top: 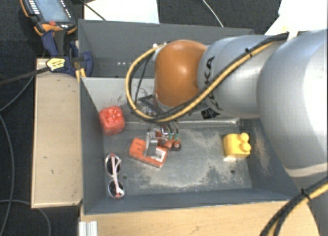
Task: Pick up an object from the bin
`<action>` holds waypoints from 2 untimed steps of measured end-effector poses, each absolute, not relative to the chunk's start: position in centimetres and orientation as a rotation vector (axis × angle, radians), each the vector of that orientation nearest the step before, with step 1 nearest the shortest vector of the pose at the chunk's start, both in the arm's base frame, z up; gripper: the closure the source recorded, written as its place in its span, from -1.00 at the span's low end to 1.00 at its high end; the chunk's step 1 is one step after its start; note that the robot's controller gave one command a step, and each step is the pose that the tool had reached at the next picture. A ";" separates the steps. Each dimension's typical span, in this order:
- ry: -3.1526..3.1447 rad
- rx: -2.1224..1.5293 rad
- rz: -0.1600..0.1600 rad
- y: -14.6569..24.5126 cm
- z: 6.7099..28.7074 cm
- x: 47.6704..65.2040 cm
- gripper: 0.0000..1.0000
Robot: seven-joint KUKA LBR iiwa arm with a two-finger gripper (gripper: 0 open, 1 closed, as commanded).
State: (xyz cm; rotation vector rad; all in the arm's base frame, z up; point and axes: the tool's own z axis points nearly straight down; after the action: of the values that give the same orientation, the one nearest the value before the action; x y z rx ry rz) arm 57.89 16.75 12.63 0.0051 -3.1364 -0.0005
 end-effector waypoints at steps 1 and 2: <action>-3.144 -0.005 -0.002 16.7 13.1 58.1 -1.00; -3.135 -0.125 -0.003 16.0 7.1 56.5 -1.00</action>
Offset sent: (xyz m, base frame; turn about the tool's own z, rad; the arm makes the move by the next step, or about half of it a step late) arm -0.0143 -0.0075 -0.0563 0.0825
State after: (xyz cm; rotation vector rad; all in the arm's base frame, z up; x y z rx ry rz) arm 56.52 16.04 7.11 -0.1254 -3.1352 -0.0034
